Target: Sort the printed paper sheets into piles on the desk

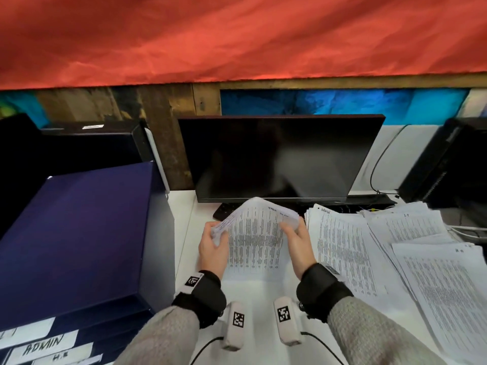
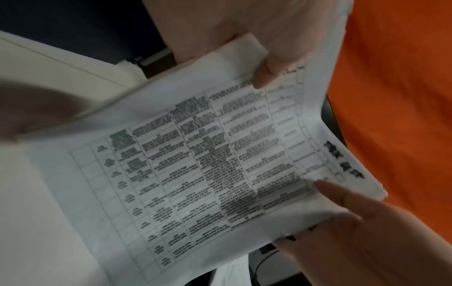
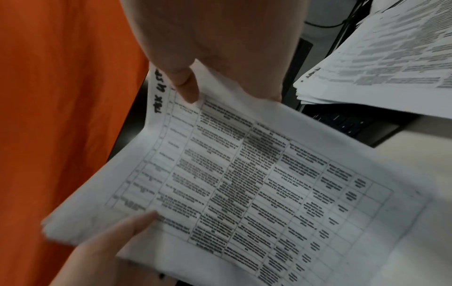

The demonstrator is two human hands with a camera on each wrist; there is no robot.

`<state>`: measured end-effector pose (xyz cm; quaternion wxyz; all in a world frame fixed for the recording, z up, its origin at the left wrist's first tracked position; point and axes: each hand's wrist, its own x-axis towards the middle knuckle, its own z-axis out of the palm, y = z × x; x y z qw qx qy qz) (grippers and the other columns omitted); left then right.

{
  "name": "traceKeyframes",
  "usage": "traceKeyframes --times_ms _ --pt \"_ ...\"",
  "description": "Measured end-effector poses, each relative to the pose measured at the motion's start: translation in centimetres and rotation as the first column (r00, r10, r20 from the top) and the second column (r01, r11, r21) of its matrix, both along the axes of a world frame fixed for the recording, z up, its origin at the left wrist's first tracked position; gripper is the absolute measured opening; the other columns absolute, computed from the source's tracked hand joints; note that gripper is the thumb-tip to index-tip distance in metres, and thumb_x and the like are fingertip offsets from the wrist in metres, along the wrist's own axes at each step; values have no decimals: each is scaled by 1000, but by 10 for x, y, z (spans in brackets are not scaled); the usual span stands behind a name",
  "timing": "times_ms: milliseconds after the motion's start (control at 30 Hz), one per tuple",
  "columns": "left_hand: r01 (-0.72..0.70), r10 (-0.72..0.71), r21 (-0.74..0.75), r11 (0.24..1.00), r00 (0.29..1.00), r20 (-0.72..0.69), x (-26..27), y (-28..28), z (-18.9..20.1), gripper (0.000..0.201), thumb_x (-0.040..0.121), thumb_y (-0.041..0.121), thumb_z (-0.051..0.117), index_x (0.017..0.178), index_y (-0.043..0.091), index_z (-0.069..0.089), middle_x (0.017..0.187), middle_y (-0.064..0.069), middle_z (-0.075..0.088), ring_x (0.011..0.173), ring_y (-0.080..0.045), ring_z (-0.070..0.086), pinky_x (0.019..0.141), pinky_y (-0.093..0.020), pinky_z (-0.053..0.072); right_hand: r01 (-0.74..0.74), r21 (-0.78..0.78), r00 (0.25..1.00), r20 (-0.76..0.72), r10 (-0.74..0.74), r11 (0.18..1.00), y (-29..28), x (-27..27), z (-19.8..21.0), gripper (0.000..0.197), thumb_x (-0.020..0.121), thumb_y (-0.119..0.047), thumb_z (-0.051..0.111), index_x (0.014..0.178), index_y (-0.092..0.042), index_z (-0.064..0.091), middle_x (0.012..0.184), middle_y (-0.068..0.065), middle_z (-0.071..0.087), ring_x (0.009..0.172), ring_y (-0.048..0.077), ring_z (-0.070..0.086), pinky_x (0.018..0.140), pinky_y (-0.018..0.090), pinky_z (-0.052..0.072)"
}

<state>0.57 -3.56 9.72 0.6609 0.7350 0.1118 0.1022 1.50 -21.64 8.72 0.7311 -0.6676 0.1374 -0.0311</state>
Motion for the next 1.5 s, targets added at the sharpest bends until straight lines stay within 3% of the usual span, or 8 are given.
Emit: traceKeyframes --times_ms 267,400,567,833,967,1267,1400,1500 --pt "-39 29 99 994 995 98 -13 -6 7 16 97 24 43 105 35 37 108 -5 56 95 -23 57 70 -30 48 58 -296 962 273 26 953 16 -32 22 20 98 -27 47 116 -31 43 105 -22 59 99 -6 57 92 32 46" --pt "-46 44 47 998 998 53 -11 3 0 30 92 14 56 111 30 40 107 -5 57 82 -10 57 58 -12 45 199 -573 890 445 97 795 11 -33 24 57 96 -8 45 146 -27 25 134 -8 40 115 -6 44 95 9 35" --pt "-11 12 -37 999 1000 28 -6 13 1 36 87 9 62 110 30 45 103 -3 61 84 -10 61 59 -14 45 76 -933 911 209 356 352 4 -28 40 98 74 14 47 148 -41 13 152 3 9 67 13 49 51 19 37" --pt "75 -72 51 996 996 -57 0 16 -8 33 91 12 60 123 8 54 110 -2 61 111 -25 58 92 -27 43 136 -829 914 316 253 543 -1 -22 47 54 77 13 49 122 -16 56 111 1 49 94 17 52 83 38 49" --pt "144 -178 319 937 980 83 1 13 19 28 93 11 55 121 9 56 107 5 57 100 -12 53 81 -14 36 108 -965 972 153 177 240 -6 -18 74 45 77 -3 54 116 -24 52 113 -6 51 112 21 43 105 49 25" --pt "-120 -280 781 613 891 357 10 1 39 17 84 31 64 99 26 57 101 9 54 104 -16 49 102 -42 26 -98 -522 979 104 178 848 -34 -18 60 13 81 -8 69 83 -21 69 86 4 70 83 20 64 81 26 50" --pt "-140 109 290 947 987 120 11 26 36 75 82 36 70 143 22 27 145 -3 26 133 -17 29 111 -36 23 -49 -171 993 95 66 984 -49 -48 26 13 86 -4 64 95 -10 70 89 2 75 83 15 71 71 26 54" --pt "42 -48 -149 988 998 -42 7 27 36 23 96 36 49 118 31 44 110 11 51 95 -2 51 90 -26 33 -11 -109 993 118 24 994 -48 -62 2 12 86 2 61 91 -4 70 82 0 74 77 6 68 65 15 50"
